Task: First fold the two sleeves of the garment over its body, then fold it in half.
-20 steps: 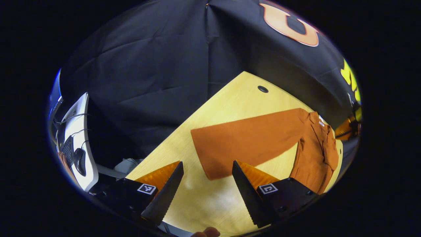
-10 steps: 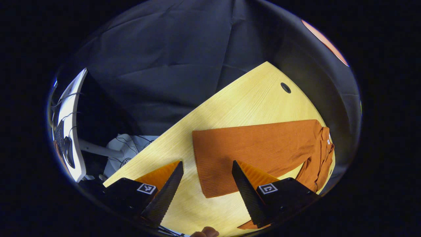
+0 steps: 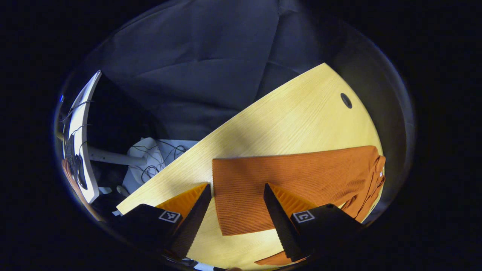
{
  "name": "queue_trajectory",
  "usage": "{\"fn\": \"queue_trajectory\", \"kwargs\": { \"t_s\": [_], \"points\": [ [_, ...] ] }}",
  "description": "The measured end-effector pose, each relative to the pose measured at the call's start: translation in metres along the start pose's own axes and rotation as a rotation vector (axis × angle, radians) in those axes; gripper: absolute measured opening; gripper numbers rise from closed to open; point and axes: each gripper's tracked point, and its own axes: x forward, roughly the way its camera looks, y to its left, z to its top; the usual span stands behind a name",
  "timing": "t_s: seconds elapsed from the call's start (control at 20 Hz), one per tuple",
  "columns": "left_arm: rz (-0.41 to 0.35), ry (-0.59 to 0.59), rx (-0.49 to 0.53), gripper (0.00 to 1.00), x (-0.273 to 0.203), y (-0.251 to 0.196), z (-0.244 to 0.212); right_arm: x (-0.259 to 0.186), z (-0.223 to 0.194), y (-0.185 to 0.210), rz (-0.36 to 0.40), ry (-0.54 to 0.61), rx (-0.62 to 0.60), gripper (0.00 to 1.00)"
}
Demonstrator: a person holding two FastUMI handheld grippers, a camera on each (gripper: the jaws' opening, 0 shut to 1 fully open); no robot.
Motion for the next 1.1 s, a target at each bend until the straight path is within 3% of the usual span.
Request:
{"fn": "queue_trajectory", "kwargs": {
  "t_s": [0.05,0.2,0.25,0.3,0.4,0.45,0.5,0.6,0.75,0.95,1.0,1.05,1.1],
  "points": [
    [0.023,0.021,0.017,0.90,0.002,0.005,-0.001,-0.002,-0.006,-0.004,0.000,0.000,-0.001,0.86],
    [0.055,0.058,0.007,0.66,0.003,0.011,-0.003,-0.003,-0.023,-0.025,-0.047,0.012,0.006,0.86],
    [0.048,0.076,0.002,0.63,0.004,0.007,-0.005,-0.004,-0.032,-0.037,-0.081,0.031,0.012,0.86],
    [0.039,0.092,0.005,0.52,0.004,0.000,-0.004,-0.005,-0.042,-0.040,-0.081,0.053,0.015,0.86],
    [0.008,0.109,-0.010,0.19,0.006,-0.009,-0.003,-0.008,-0.053,-0.041,-0.054,0.069,0.044,0.86],
    [0.008,0.111,-0.012,0.18,0.006,-0.010,-0.003,-0.009,-0.057,-0.043,-0.050,0.069,0.051,0.86],
    [0.004,0.114,-0.006,0.08,0.006,-0.011,-0.004,-0.010,-0.061,-0.047,-0.048,0.069,0.055,0.86],
    [-0.051,0.131,0.012,0.05,-0.001,-0.029,-0.005,-0.012,-0.069,-0.055,-0.038,0.077,0.064,0.86],
    [-0.148,0.044,0.017,0.04,-0.027,-0.067,0.015,-0.013,-0.073,-0.066,-0.022,0.075,0.118,0.88],
    [-0.218,-0.024,0.082,0.03,-0.075,-0.122,0.029,-0.011,-0.080,-0.078,0.001,0.077,0.136,0.91],
    [-0.241,-0.042,0.101,0.04,-0.089,-0.138,0.029,-0.011,-0.079,-0.082,0.003,0.073,0.138,0.84],
    [-0.263,-0.052,0.135,0.04,-0.103,-0.158,0.026,-0.011,-0.079,-0.086,0.008,0.067,0.147,0.90],
    [-0.277,-0.065,0.181,0.03,-0.116,-0.176,0.021,-0.011,-0.078,-0.090,0.015,0.064,0.158,0.90]
  ]
}}
